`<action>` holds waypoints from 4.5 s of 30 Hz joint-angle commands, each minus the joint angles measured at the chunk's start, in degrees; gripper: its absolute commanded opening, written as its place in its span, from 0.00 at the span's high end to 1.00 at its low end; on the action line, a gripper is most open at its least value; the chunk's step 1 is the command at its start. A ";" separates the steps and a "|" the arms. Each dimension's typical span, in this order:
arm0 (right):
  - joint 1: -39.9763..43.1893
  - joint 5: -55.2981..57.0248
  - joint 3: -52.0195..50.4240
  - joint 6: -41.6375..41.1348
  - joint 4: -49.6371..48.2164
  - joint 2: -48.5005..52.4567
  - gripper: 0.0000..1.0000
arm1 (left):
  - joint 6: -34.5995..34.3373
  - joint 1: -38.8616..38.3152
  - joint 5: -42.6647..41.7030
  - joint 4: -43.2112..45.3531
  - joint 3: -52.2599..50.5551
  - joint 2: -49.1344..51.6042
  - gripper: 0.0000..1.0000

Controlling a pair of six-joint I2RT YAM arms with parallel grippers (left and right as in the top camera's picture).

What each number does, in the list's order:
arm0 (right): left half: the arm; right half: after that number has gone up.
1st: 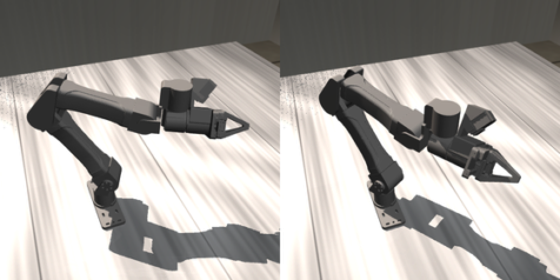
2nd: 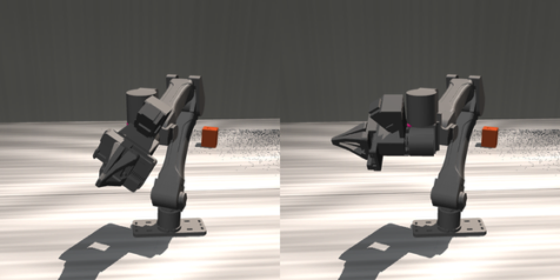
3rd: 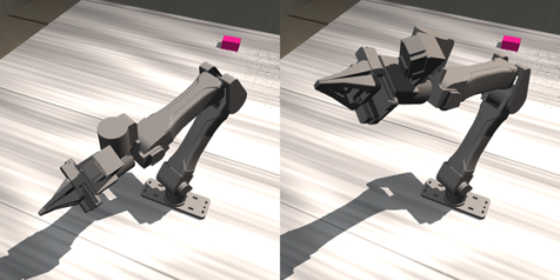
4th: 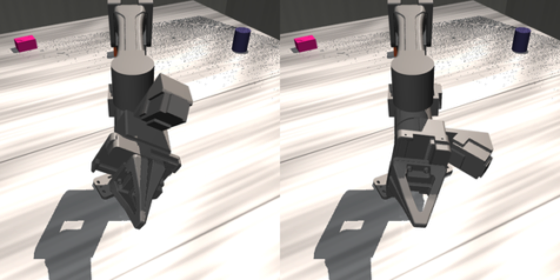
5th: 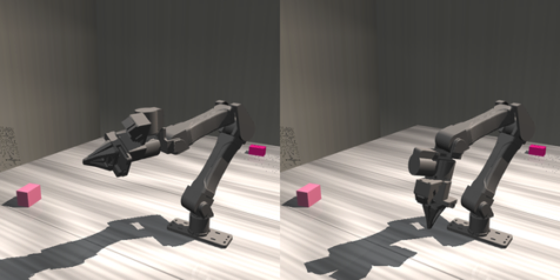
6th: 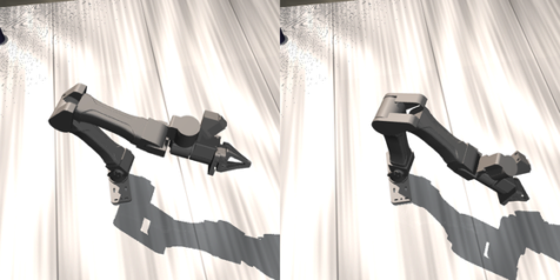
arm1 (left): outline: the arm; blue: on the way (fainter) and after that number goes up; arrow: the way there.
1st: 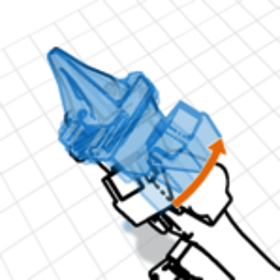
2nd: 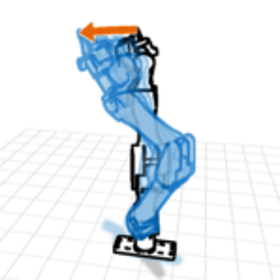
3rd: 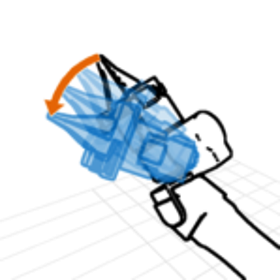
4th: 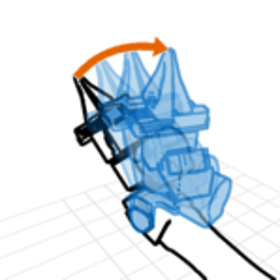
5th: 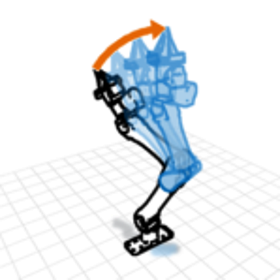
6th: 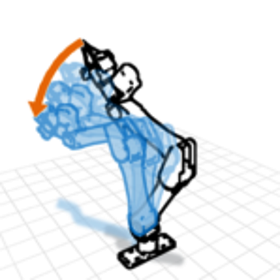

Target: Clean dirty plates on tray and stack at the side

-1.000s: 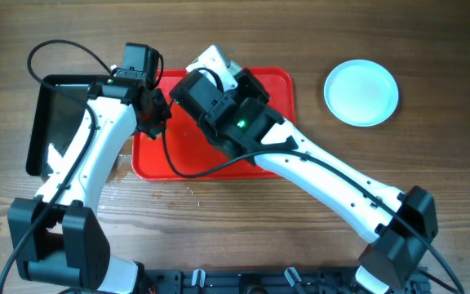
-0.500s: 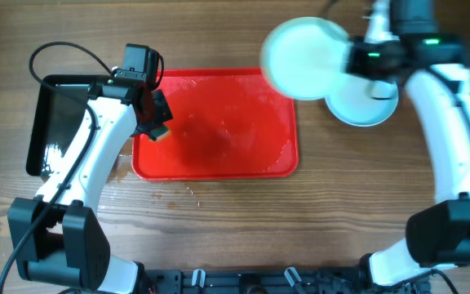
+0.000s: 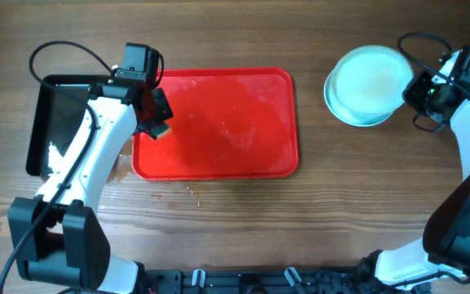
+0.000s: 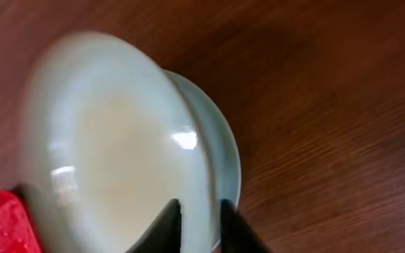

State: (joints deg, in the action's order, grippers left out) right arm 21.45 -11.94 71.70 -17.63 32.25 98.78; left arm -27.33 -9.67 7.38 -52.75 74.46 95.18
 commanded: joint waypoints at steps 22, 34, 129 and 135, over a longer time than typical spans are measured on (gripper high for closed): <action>-39.91 -20.74 -0.15 -7.89 -3.15 2.36 0.00 | -0.13 25.97 1.05 12.79 -0.33 6.14 0.91; -40.94 -23.61 -0.15 -6.75 -2.05 2.08 0.00 | -0.15 26.56 -7.10 8.87 1.16 -2.67 0.07; -15.06 1.62 -71.41 18.73 -32.98 -98.51 0.00 | -0.15 25.59 -16.98 -9.68 0.09 -11.93 0.00; -15.06 1.62 -71.41 18.73 -32.98 -98.51 0.00 | 0.11 17.81 -17.00 3.30 -12.90 -18.03 0.00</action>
State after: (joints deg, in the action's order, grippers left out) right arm 6.11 -11.07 0.38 0.34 -0.47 1.08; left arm -27.51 11.88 -9.80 -55.53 68.97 82.15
